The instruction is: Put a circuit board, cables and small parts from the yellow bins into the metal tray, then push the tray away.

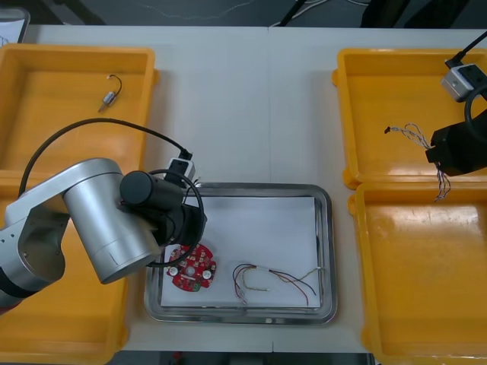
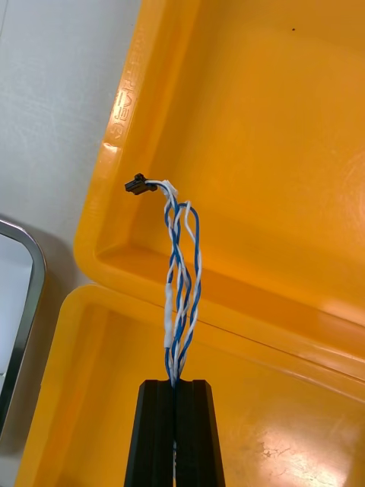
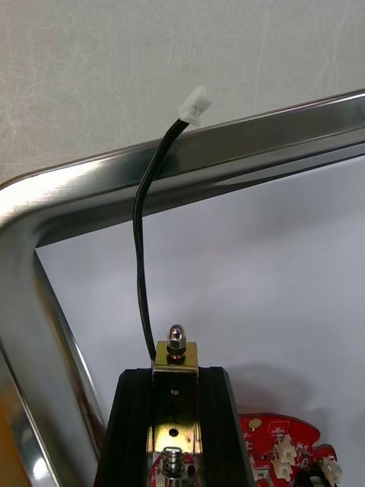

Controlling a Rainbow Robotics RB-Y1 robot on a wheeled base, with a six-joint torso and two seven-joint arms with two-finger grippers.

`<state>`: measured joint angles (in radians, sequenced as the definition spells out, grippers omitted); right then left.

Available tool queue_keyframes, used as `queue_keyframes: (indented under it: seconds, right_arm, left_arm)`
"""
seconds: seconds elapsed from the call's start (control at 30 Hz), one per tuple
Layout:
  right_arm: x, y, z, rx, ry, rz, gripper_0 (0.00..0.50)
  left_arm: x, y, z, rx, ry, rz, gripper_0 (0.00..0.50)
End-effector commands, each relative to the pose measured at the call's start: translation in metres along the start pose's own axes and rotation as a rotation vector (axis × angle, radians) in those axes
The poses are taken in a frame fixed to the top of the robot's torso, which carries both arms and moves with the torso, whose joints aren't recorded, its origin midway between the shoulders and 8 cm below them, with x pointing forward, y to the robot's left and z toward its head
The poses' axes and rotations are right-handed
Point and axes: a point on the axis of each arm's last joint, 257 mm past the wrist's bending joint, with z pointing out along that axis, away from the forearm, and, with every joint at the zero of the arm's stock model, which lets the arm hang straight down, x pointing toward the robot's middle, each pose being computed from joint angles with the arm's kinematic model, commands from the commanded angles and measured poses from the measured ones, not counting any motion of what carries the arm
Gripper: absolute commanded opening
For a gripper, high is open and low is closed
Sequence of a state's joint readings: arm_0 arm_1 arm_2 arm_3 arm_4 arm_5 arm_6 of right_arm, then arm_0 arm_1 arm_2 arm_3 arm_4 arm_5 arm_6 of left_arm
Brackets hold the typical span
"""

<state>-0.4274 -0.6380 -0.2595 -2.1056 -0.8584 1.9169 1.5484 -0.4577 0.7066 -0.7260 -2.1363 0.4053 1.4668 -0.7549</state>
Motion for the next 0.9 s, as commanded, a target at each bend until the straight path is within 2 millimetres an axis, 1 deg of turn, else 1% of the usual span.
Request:
queue_keyframes:
  seconds: [0.03, 0.2, 0.9]
  right_arm:
    - [-0.011, -0.010, -0.011, 0.053, -0.012, -0.033, 0.000]
    - [-0.011, -0.010, -0.010, 0.056, -0.011, -0.033, 0.000]
    - [-0.011, -0.009, -0.010, 0.053, -0.011, -0.034, 0.000]
  left_arm:
    - [0.008, -0.013, 0.009, 0.023, 0.004, -0.068, 0.000]
    - [0.010, -0.011, 0.013, 0.016, 0.007, -0.067, 0.000]
    - [0.011, -0.016, 0.021, 0.035, 0.006, -0.070, 0.000]
